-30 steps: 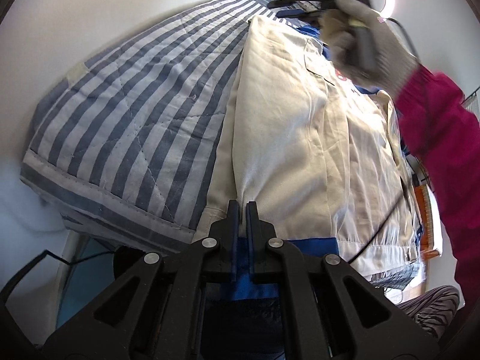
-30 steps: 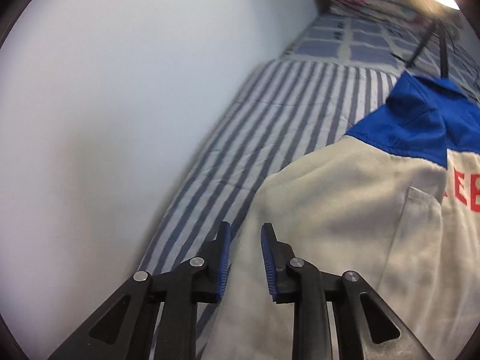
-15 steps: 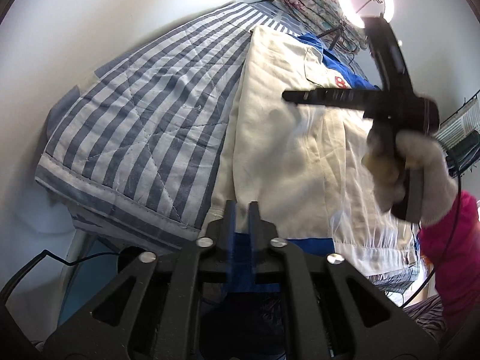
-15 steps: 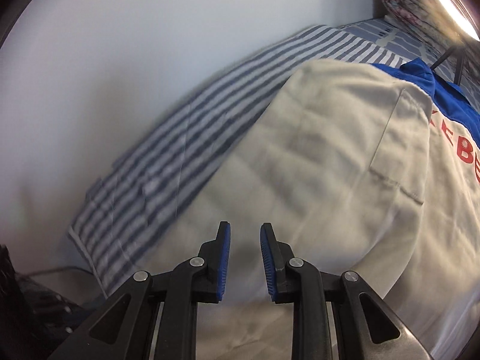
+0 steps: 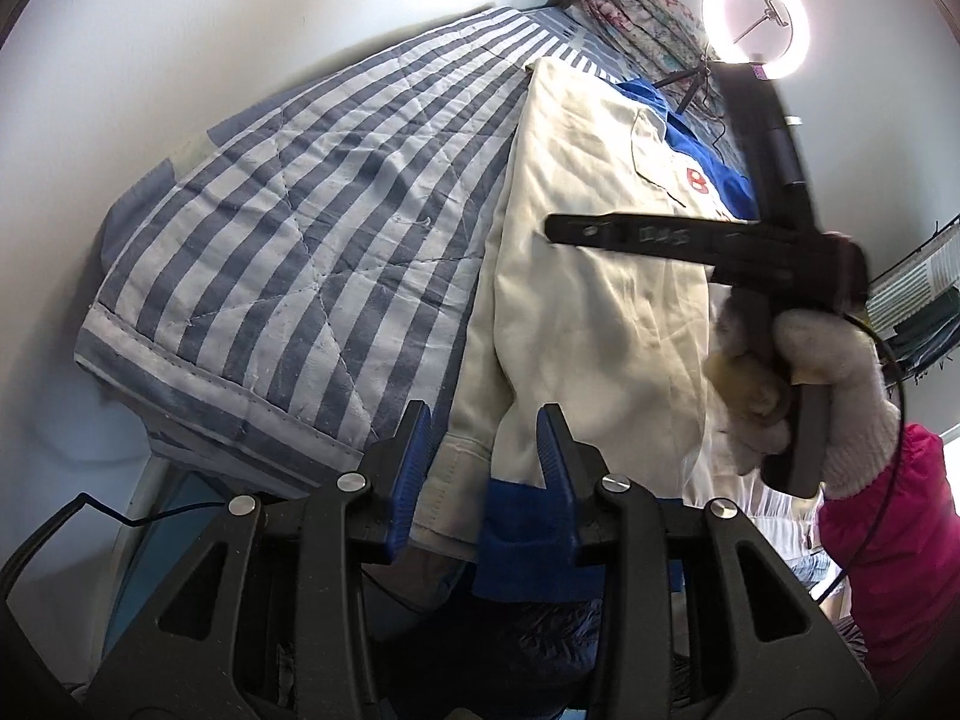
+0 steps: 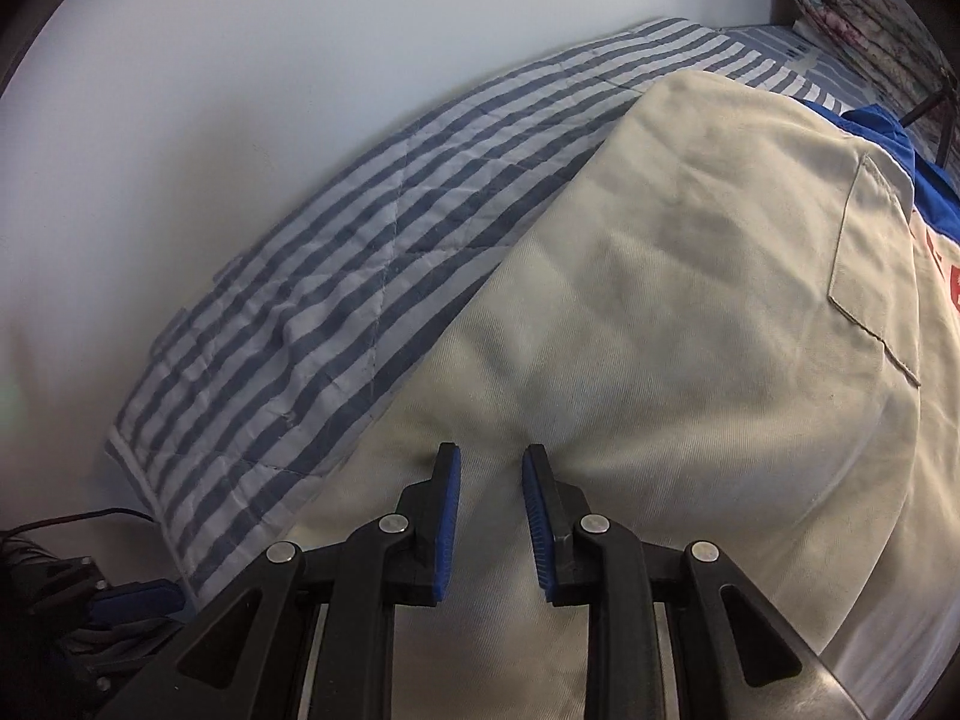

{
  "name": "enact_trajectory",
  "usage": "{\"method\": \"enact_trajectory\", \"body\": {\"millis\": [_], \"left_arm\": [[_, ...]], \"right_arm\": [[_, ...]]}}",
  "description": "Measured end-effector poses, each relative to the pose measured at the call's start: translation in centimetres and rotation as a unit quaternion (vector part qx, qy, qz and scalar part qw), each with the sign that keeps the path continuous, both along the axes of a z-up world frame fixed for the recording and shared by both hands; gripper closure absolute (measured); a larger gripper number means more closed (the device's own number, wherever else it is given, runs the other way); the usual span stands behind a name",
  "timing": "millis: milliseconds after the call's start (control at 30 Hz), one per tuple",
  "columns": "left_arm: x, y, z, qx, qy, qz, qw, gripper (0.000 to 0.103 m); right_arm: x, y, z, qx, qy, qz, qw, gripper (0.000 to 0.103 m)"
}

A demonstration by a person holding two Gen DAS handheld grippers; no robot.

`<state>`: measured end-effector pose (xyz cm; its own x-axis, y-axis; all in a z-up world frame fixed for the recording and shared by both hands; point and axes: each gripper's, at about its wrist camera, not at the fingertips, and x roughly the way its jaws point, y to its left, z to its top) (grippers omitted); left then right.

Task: Fold large clothes
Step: 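Open the left tool and release the blue cuff on the jacket, then move the right tool to the other jacket side edge and grasp it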

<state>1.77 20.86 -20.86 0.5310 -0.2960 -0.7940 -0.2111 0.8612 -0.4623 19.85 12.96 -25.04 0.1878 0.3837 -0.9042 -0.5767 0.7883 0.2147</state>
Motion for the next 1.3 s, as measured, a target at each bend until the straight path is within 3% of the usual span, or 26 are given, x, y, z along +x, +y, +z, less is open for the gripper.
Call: {"method": "enact_trajectory", "body": {"millis": [200,267,367,500,600,733,900,1000,1067,1133,1167,1300], "left_arm": [[0.4,0.2,-0.1,-0.016,0.012,-0.003,0.9998,0.066],[0.7,0.1,0.0,-0.016,0.012,-0.008,0.9998,0.066],[1.4,-0.1,0.1,-0.021,0.014,-0.014,0.9996,0.066],[2.4,0.0,-0.9,-0.060,0.030,-0.011,0.9977,0.066],[2.7,-0.3,-1.6,-0.071,0.040,-0.010,0.9966,0.066],[2.8,-0.1,-2.1,-0.086,0.045,-0.002,0.9953,0.066],[2.7,-0.6,-2.0,-0.074,0.043,-0.011,0.9963,0.066],[2.8,-1.2,-1.8,-0.058,0.040,-0.021,0.9973,0.066],[2.8,-1.2,-1.6,-0.064,0.037,-0.025,0.9970,0.067],[2.9,-1.4,-1.6,-0.068,0.036,-0.034,0.9965,0.079],[2.9,-1.6,-1.6,-0.066,0.038,-0.038,0.9963,0.087],[2.7,-2.2,-1.1,-0.037,0.030,-0.038,0.9981,0.088]], "right_arm": [[-2.5,-4.2,3.5,0.012,-0.062,-0.021,0.998,0.072],[-3.8,-6.5,4.4,0.014,-0.085,-0.035,0.996,0.060],[-4.9,-8.8,5.3,0.001,-0.115,-0.055,0.992,0.050],[-4.6,-9.9,6.1,-0.036,-0.149,-0.067,0.986,0.034],[-4.5,-10.4,6.4,-0.056,-0.154,-0.070,0.984,0.028],[-4.7,-11.0,7.0,-0.071,-0.166,-0.080,0.980,0.012],[-4.4,-11.8,7.2,-0.026,-0.130,-0.083,0.988,0.013],[-4.2,-11.4,6.5,-0.017,-0.110,-0.081,0.990,0.028],[-4.1,-11.1,5.9,-0.003,-0.090,-0.074,0.993,0.047],[-4.2,-10.5,5.0,0.001,-0.073,-0.064,0.995,0.057],[-4.4,-10.0,4.5,-0.001,-0.067,-0.058,0.996,0.059],[-5.1,-8.5,1.7,-0.014,-0.036,-0.035,0.999,0.066]]}}
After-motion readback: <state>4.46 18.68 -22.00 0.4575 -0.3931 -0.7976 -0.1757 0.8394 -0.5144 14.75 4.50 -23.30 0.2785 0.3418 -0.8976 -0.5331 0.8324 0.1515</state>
